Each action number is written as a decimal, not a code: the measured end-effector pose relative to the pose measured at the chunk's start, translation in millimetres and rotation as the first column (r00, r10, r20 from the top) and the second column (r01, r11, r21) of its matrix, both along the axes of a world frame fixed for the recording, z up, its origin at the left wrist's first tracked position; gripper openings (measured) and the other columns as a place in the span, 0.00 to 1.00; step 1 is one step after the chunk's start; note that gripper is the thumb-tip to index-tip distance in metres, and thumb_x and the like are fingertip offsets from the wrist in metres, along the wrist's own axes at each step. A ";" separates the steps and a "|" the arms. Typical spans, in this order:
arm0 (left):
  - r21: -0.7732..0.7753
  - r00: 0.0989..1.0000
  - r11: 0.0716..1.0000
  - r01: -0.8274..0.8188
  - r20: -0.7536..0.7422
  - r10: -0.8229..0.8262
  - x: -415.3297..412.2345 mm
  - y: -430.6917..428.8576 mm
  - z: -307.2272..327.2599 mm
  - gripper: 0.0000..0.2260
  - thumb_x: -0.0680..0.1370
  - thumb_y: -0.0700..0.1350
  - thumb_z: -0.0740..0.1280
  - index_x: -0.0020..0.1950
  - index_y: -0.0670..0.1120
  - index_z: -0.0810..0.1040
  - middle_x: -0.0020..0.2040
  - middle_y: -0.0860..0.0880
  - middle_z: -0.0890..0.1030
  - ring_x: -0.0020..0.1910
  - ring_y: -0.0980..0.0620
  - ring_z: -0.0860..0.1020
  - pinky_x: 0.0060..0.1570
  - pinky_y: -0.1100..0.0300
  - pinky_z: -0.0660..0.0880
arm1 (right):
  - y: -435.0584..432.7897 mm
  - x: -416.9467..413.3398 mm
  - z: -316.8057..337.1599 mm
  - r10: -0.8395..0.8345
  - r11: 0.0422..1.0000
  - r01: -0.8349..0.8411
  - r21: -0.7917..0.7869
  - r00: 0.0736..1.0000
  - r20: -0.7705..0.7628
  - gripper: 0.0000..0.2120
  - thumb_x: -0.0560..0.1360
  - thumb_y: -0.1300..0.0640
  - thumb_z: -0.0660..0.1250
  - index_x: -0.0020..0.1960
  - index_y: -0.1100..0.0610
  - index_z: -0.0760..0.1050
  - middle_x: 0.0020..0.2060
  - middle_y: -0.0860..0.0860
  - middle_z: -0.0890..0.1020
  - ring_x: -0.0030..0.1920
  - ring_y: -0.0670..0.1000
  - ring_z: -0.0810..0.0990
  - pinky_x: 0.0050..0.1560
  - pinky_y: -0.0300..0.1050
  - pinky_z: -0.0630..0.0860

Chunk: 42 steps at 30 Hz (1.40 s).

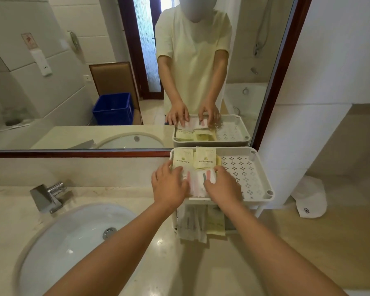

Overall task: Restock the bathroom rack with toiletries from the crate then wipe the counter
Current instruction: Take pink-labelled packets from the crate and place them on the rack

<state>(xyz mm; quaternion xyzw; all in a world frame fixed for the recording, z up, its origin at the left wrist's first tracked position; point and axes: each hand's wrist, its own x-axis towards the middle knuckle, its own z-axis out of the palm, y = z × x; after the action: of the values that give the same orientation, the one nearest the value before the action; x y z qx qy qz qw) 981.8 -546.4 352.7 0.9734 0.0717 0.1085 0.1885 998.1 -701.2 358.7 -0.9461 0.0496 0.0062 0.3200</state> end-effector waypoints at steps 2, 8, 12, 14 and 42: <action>0.018 1.000 1.000 0.017 -0.010 -0.017 0.2 0.8 -1.4 0.19 0.79 0.54 0.60 0.69 0.52 0.71 0.74 0.49 0.64 0.74 0.48 0.58 0.75 0.48 0.52 | 1.6 0.2 -0.4 0.008 1.000 -0.008 -0.007 1.000 0.016 0.19 0.73 0.46 0.65 0.63 0.50 0.69 0.59 0.51 0.74 0.57 0.55 0.75 0.58 0.53 0.73; 0.028 0.999 0.999 0.029 -0.042 -0.027 -2.9 0.5 -2.6 0.19 0.79 0.55 0.59 0.68 0.52 0.71 0.68 0.50 0.70 0.70 0.49 0.64 0.73 0.47 0.56 | 2.8 -0.7 -3.6 0.012 0.997 -0.014 -0.072 1.000 -0.026 0.11 0.71 0.44 0.64 0.50 0.49 0.71 0.54 0.51 0.71 0.51 0.56 0.75 0.56 0.52 0.73; -0.005 0.999 0.999 0.033 -0.025 -0.033 -5.4 0.8 -1.7 0.20 0.79 0.56 0.59 0.70 0.51 0.69 0.69 0.50 0.69 0.72 0.49 0.62 0.74 0.47 0.54 | 1.7 -1.5 -4.6 -0.002 0.998 0.004 -0.060 1.000 0.024 0.09 0.71 0.44 0.64 0.44 0.49 0.69 0.52 0.50 0.70 0.49 0.54 0.72 0.53 0.50 0.70; -0.043 1.000 0.999 0.027 -0.005 -0.027 -6.6 1.1 -0.1 0.20 0.80 0.56 0.59 0.71 0.52 0.69 0.70 0.51 0.69 0.72 0.50 0.62 0.74 0.47 0.54 | 2.5 -2.6 -4.2 -0.001 0.999 0.003 -0.045 0.999 0.045 0.08 0.70 0.45 0.65 0.43 0.48 0.70 0.52 0.49 0.70 0.50 0.53 0.70 0.52 0.49 0.68; -0.606 0.803 0.664 -0.437 0.069 0.592 -295.4 207.1 -3.6 0.11 0.78 0.46 0.63 0.59 0.58 0.73 0.51 0.59 0.79 0.47 0.62 0.77 0.50 0.58 0.76 | 238.6 -204.1 10.2 0.750 0.612 -0.777 0.148 0.629 0.202 0.21 0.71 0.53 0.69 0.64 0.49 0.73 0.60 0.44 0.74 0.58 0.46 0.75 0.57 0.45 0.76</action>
<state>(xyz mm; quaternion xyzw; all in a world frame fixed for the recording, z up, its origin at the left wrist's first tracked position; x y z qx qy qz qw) 686.4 -339.2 349.1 0.7886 0.3494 0.2585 0.4351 794.0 -462.5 368.9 -0.8335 -0.3788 0.0908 0.3919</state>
